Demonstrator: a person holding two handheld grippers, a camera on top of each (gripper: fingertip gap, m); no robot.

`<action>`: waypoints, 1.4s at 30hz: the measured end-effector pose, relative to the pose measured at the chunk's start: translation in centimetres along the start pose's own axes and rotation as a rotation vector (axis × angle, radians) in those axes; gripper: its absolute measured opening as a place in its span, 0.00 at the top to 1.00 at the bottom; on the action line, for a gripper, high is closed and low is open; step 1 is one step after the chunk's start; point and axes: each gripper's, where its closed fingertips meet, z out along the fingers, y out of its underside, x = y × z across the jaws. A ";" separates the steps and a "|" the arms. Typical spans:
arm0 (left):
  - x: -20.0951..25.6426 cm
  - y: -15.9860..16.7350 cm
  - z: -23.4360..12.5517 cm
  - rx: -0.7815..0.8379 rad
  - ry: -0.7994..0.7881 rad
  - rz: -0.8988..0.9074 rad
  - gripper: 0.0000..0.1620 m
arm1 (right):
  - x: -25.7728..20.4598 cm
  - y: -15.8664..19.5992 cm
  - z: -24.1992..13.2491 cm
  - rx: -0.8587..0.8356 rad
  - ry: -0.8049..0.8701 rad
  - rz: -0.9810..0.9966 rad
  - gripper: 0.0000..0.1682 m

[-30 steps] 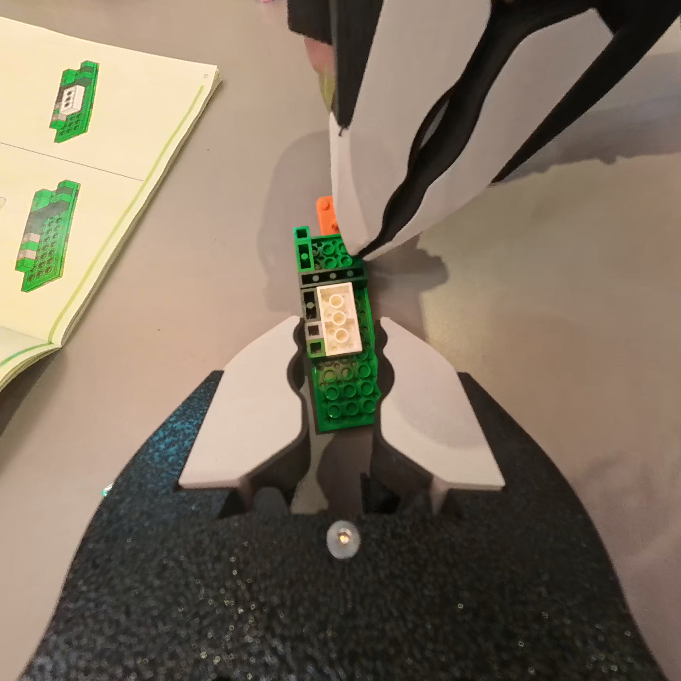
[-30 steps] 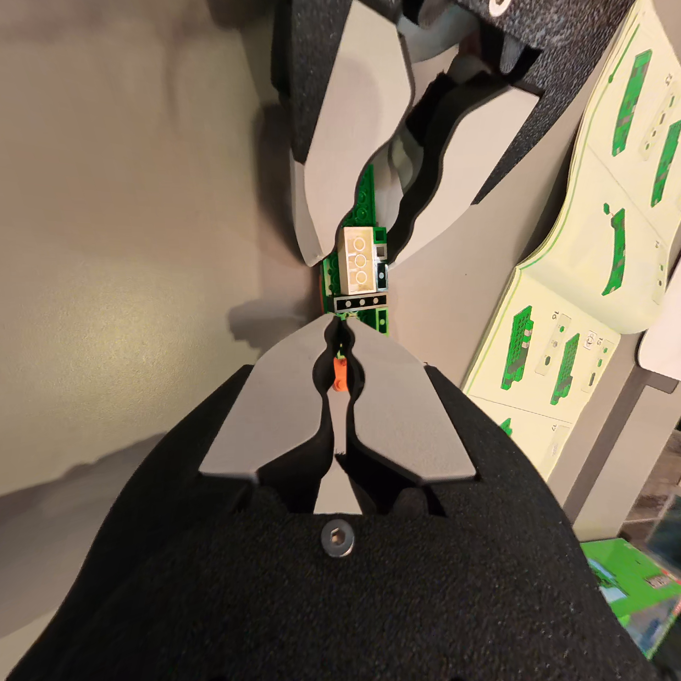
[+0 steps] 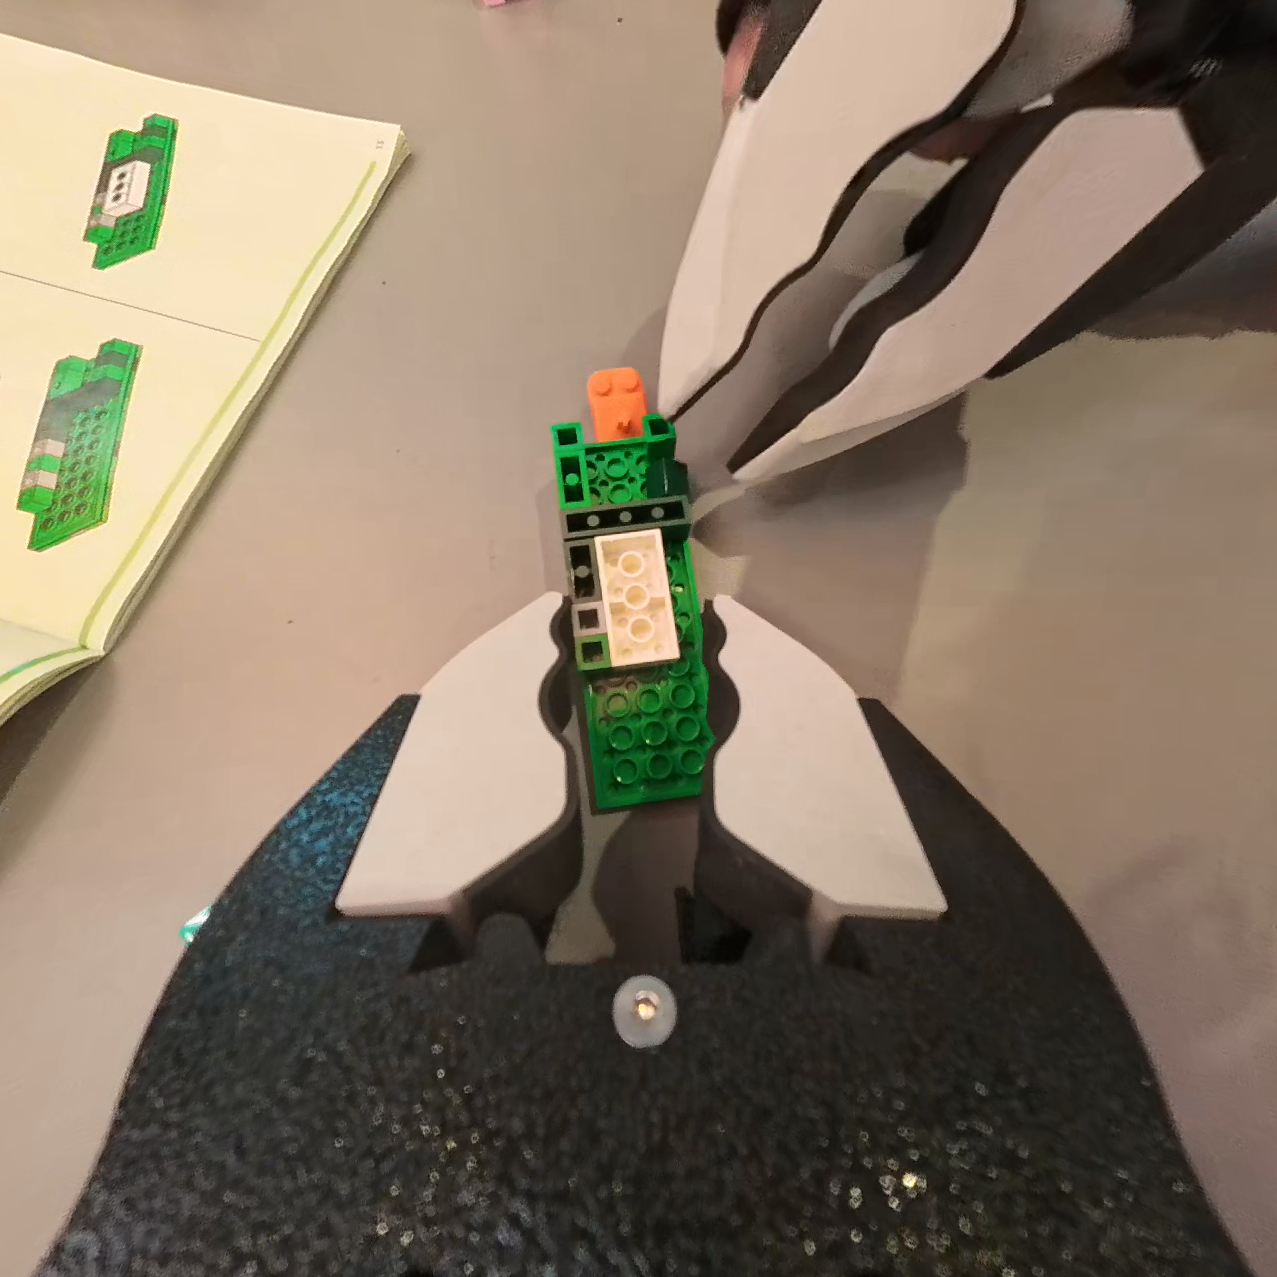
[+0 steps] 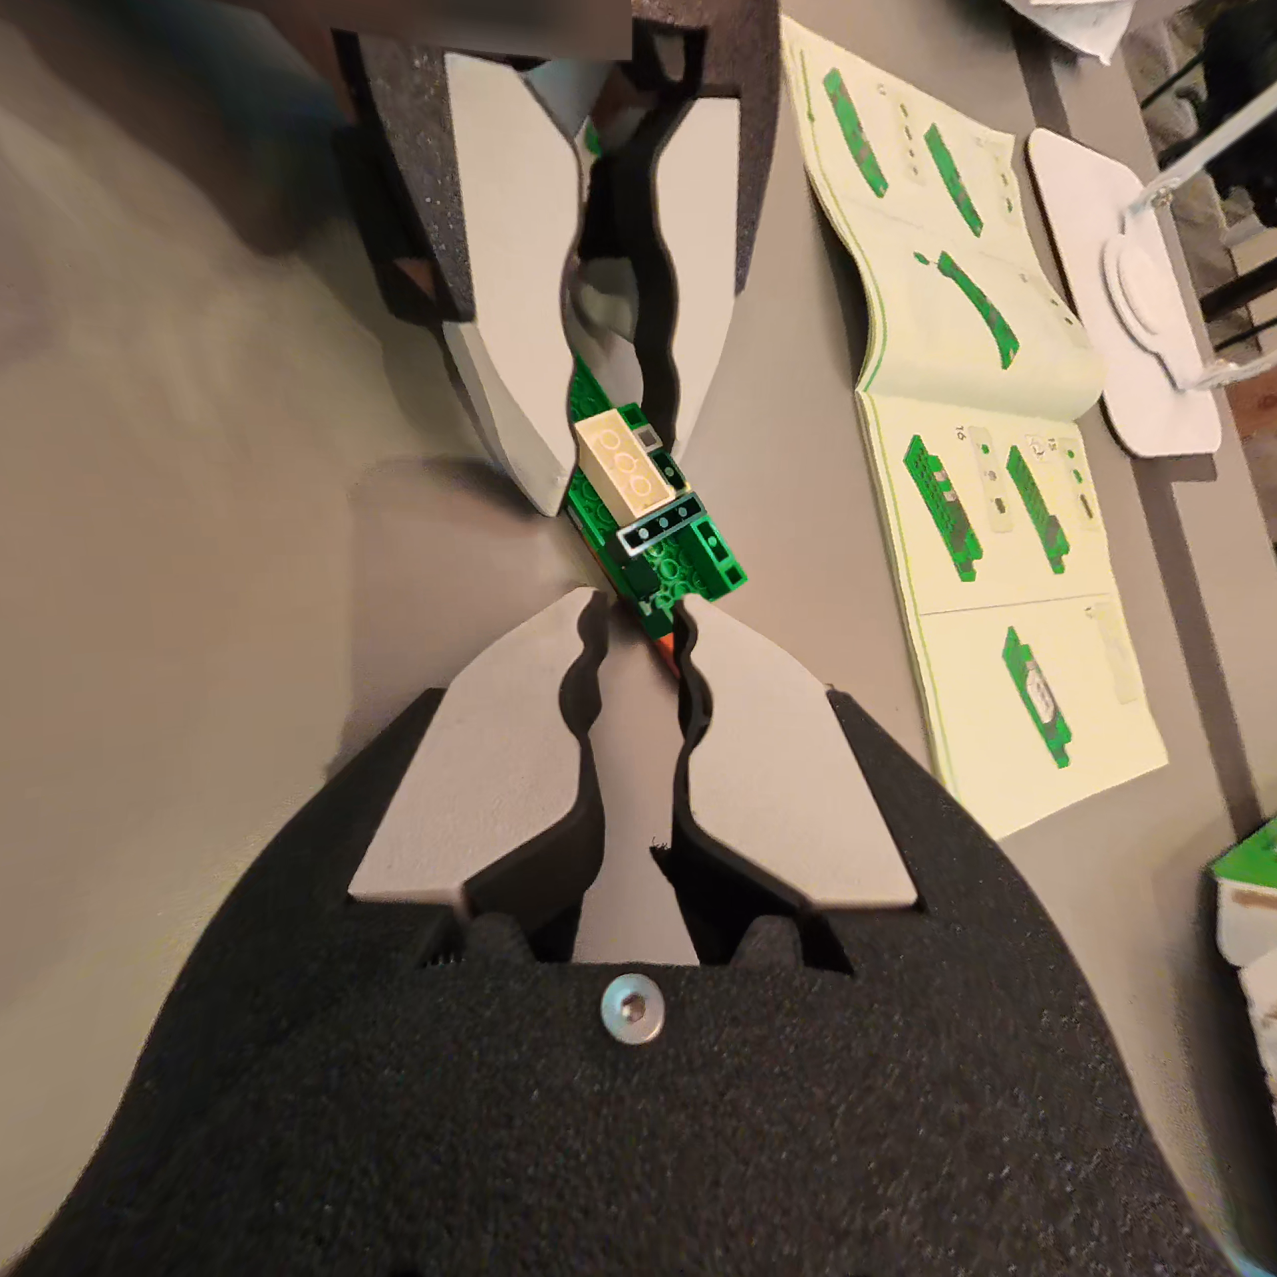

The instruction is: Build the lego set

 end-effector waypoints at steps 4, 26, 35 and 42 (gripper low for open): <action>0.0 0.0 0.0 0.000 0.001 0.001 0.78 | 0.1 -0.3 0.5 -0.061 -0.029 -0.118 0.90; -0.1 0.2 0.0 -0.014 -0.024 0.024 0.69 | 1.6 -0.4 -0.4 -0.014 0.025 -0.128 0.95; 1.5 -4.3 -2.6 0.255 0.004 0.143 0.76 | 1.1 -2.1 -2.4 0.186 -0.016 0.062 0.95; 4.2 -6.5 -3.0 0.367 0.156 0.066 0.88 | 0.3 -4.2 -3.7 0.290 -0.017 -0.016 0.95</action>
